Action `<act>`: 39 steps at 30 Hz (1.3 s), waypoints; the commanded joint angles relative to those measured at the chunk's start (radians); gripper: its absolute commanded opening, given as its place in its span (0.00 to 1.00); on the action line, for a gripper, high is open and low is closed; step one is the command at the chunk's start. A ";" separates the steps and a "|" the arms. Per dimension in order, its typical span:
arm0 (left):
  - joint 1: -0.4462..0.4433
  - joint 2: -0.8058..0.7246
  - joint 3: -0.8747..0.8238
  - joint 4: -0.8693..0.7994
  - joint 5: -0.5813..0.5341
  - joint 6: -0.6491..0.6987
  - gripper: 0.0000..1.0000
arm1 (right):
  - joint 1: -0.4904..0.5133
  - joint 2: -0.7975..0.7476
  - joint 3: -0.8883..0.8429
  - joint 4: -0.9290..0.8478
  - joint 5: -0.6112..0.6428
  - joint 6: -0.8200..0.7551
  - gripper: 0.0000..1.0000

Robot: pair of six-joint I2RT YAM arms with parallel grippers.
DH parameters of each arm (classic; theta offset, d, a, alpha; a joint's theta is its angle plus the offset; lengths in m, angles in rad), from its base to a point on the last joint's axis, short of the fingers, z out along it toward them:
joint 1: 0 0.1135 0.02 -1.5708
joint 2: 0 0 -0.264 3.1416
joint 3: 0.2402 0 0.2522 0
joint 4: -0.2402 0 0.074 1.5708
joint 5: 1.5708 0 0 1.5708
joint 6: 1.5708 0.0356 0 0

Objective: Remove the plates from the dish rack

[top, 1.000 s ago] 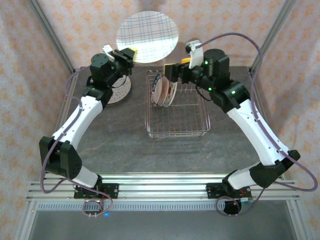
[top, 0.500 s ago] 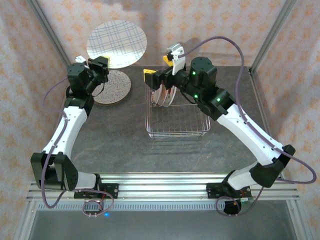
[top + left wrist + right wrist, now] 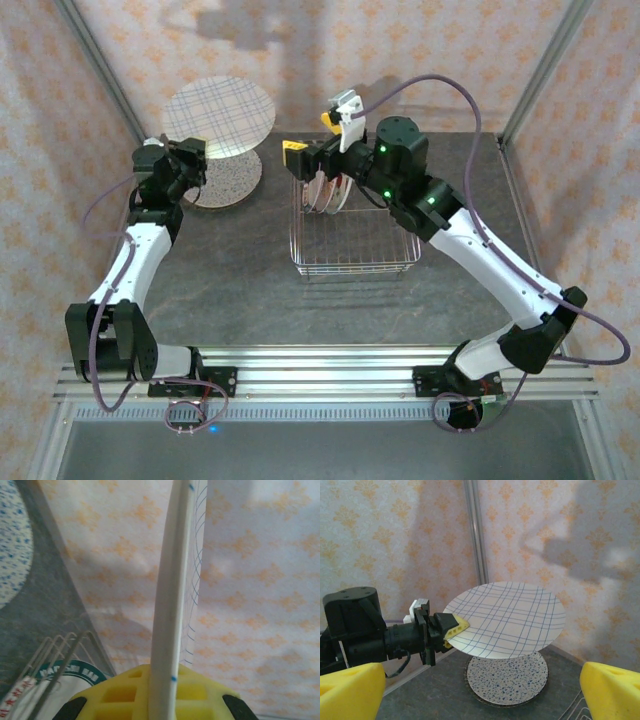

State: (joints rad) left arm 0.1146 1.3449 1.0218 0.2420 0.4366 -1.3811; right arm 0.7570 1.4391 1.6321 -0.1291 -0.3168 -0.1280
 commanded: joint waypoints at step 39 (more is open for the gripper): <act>0.146 0.458 -0.167 0.658 0.039 0.100 0.00 | 0.006 0.021 -0.121 0.144 0.008 0.103 0.99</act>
State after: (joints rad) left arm 0.2516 1.7893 0.8276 0.7639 0.4404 -1.2999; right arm 0.7567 1.4479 1.5188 -0.0364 -0.3176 -0.0441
